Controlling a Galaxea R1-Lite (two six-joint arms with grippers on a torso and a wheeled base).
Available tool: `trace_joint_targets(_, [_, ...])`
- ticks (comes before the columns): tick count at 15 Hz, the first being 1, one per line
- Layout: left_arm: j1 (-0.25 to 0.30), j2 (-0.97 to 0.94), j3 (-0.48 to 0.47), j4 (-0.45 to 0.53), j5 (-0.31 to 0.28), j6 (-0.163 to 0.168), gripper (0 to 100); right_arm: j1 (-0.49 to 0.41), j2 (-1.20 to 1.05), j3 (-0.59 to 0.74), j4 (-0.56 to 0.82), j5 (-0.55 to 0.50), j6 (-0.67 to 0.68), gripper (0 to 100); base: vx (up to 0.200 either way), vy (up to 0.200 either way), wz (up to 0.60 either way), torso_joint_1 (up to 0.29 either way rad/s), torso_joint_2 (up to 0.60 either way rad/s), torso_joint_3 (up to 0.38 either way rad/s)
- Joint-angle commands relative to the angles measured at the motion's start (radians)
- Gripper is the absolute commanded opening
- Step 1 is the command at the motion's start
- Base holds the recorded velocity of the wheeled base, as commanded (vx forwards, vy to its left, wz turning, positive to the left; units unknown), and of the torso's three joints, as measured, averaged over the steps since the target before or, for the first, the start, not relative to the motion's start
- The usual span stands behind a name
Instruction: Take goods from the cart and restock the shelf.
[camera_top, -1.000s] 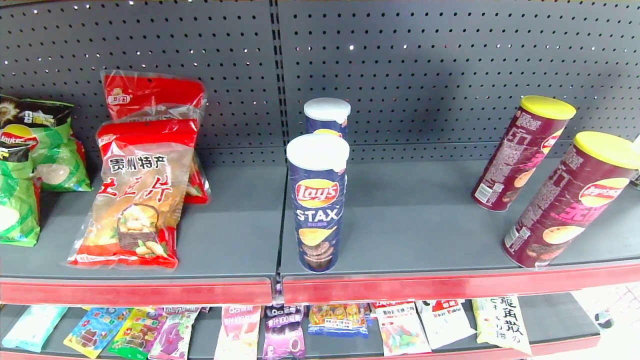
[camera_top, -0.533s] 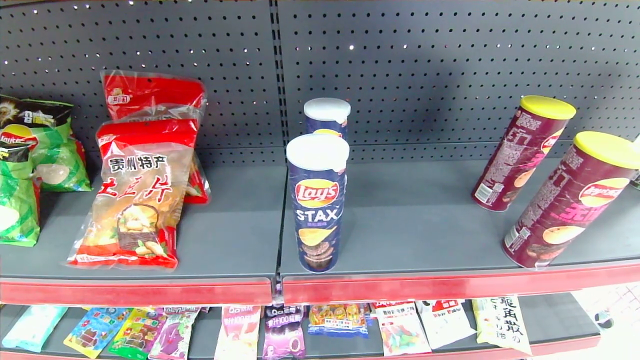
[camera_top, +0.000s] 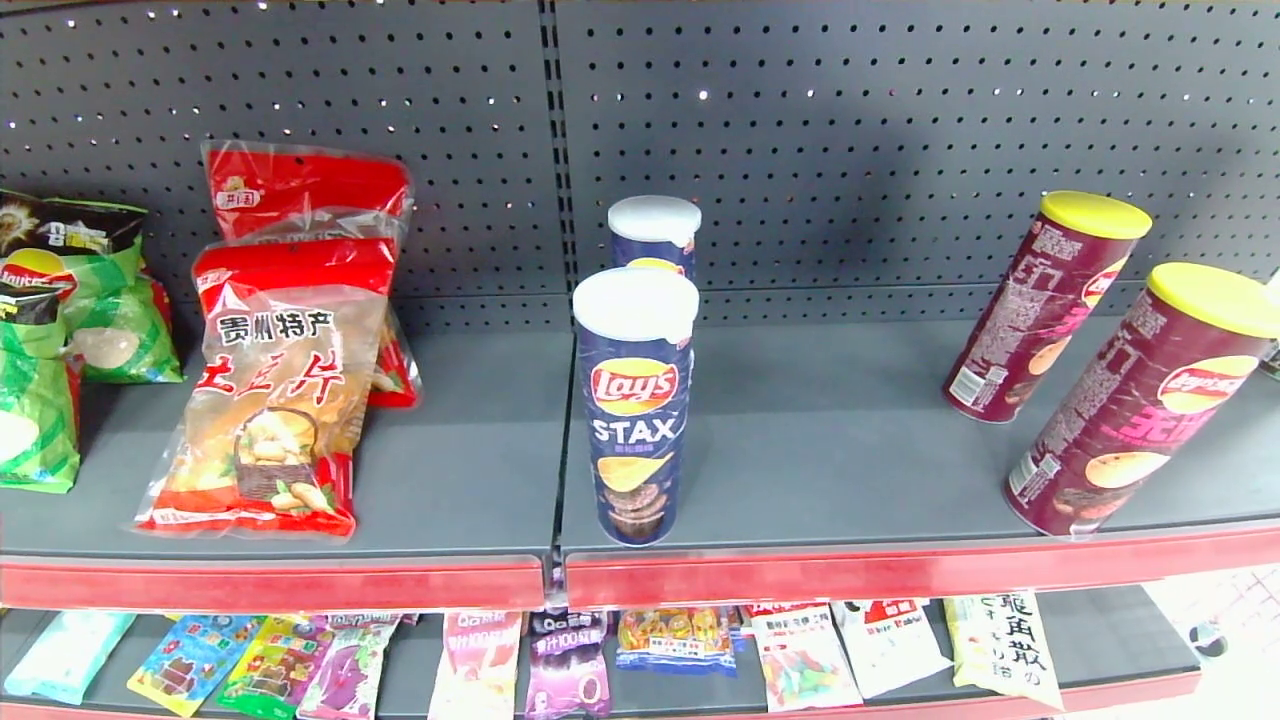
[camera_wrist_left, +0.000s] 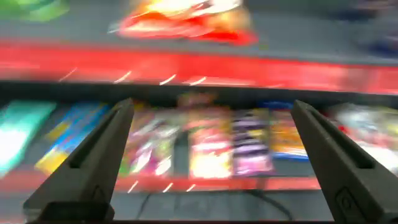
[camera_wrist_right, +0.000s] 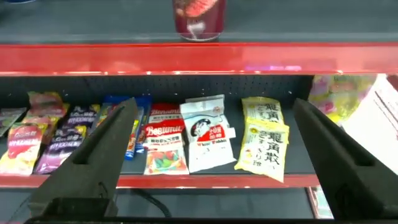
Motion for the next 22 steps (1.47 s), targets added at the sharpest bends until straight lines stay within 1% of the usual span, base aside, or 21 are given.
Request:
trace_joint_targets(1, [0.000, 0.002, 0.054, -0.065, -0.072, 0.014, 100, 0.001, -0.020, 0.003, 0.000, 0.002, 0.006, 100, 0.000, 0.000, 0.00, 0.000, 0.00, 0.000])
trace_joint_targets(2, [0.000, 0.002, 0.057, -0.068, -0.035, 0.014, 100, -0.002, -0.029, 0.003, -0.001, 0.000, 0.018, 100, 0.000, 0.000, 0.00, 0.000, 0.00, 0.000])
trace_joint_targets(3, [0.000, 0.002, 0.070, -0.093, 0.035, 0.024, 100, -0.002, -0.029, 0.003, 0.000, -0.003, 0.017, 100, 0.000, 0.000, 0.00, 0.000, 0.00, 0.000])
trace_joint_targets(4, [0.002, 0.002, 0.090, -0.122, 0.080, 0.032, 100, -0.002, -0.029, 0.003, 0.000, -0.003, 0.015, 100, 0.000, 0.000, 0.00, 0.000, 0.00, 0.000])
trace_joint_targets(5, [0.000, 0.002, 0.129, -0.211, 0.185, 0.014, 100, -0.002, -0.029, 0.003, 0.000, -0.003, 0.015, 100, 0.000, 0.000, 0.00, 0.000, 0.00, 0.000])
trace_joint_targets(6, [0.000, 0.002, 0.130, -0.188, 0.159, 0.021, 100, -0.002, -0.029, 0.003, 0.000, -0.003, 0.015, 100, 0.000, 0.000, 0.00, 0.000, 0.00, 0.000])
trace_joint_targets(7, [0.000, 0.002, 0.129, -0.171, 0.052, 0.112, 100, -0.002, -0.029, 0.003, 0.000, -0.003, 0.017, 100, 0.000, 0.000, 0.00, 0.000, 0.00, 0.000])
trace_joint_targets(8, [0.000, 0.002, 0.127, -0.169, 0.018, 0.149, 100, -0.002, -0.029, 0.003, 0.000, -0.003, 0.015, 100, 0.000, 0.000, 0.00, 0.000, 0.00, 0.000])
trace_joint_targets(9, [0.000, 0.002, 0.127, -0.169, 0.052, 0.067, 100, -0.002, -0.029, 0.003, 0.000, -0.003, 0.015, 100, 0.000, 0.000, 0.00, 0.000, 0.00, 0.000])
trace_joint_targets(10, [0.000, 0.002, 0.127, -0.171, 0.078, 0.029, 100, -0.002, -0.029, 0.003, 0.000, -0.003, 0.015, 100, 0.000, 0.000, 0.00, 0.000, 0.00, 0.000])
trace_joint_targets(11, [0.000, 0.002, 0.127, -0.172, 0.089, 0.030, 100, -0.002, -0.029, 0.003, -0.001, -0.003, 0.015, 100, 0.000, 0.000, 0.00, 0.000, 0.00, 0.000])
trace_joint_targets(12, [0.002, 0.002, 0.129, -0.172, 0.084, 0.076, 100, -0.002, -0.029, 0.003, 0.000, -0.001, 0.013, 100, 0.000, 0.000, 0.00, 0.000, 0.00, 0.000])
trace_joint_targets(13, [0.002, 0.002, 0.129, -0.172, 0.072, 0.133, 100, -0.002, -0.029, 0.003, 0.000, -0.003, 0.015, 100, 0.000, 0.000, 0.00, 0.000, 0.00, 0.000])
trace_joint_targets(14, [0.000, 0.002, 0.129, -0.172, 0.080, 0.127, 100, -0.002, -0.029, 0.003, 0.000, -0.001, 0.013, 100, 0.000, 0.000, 0.00, 0.000, 0.00, 0.000])
trace_joint_targets(15, [0.002, 0.002, 0.130, -0.171, 0.141, 0.083, 100, -0.002, -0.029, 0.003, 0.000, -0.001, 0.013, 100, 0.000, 0.000, 0.00, 0.000, 0.00, 0.000])
trace_joint_targets(16, [0.002, 0.002, 0.130, -0.172, 0.167, 0.057, 100, -0.002, -0.029, 0.003, 0.000, -0.003, 0.013, 100, 0.000, 0.000, 0.00, 0.000, 0.00, 0.000])
trace_joint_targets(17, [0.002, 0.002, 0.130, -0.172, 0.147, 0.060, 100, -0.002, -0.029, 0.003, 0.000, -0.003, 0.013, 100, 0.000, 0.000, 0.00, 0.000, 0.00, 0.000])
trace_joint_targets(19, [0.000, 0.002, 0.127, -0.171, 0.058, 0.069, 100, -0.002, -0.029, 0.003, 0.000, -0.003, 0.013, 100, 0.000, 0.000, 0.00, 0.000, 0.00, 0.000])
trace_joint_targets(20, [0.000, 0.002, 0.127, -0.171, 0.064, 0.070, 100, -0.002, -0.029, 0.003, 0.000, -0.003, 0.015, 100, 0.000, 0.000, 0.00, 0.000, 0.00, 0.000])
trace_joint_targets(21, [0.002, 0.002, 0.129, -0.171, 0.086, 0.081, 100, -0.002, -0.029, 0.003, 0.000, -0.003, 0.015, 100, 0.000, 0.000, 0.00, 0.000, 0.00, 0.000])
trace_joint_targets(22, [0.000, 0.002, 0.129, -0.171, 0.129, 0.080, 100, -0.002, -0.029, 0.003, 0.000, -0.003, 0.015, 100, 0.000, 0.000, 0.00, 0.000, 0.00, 0.000])
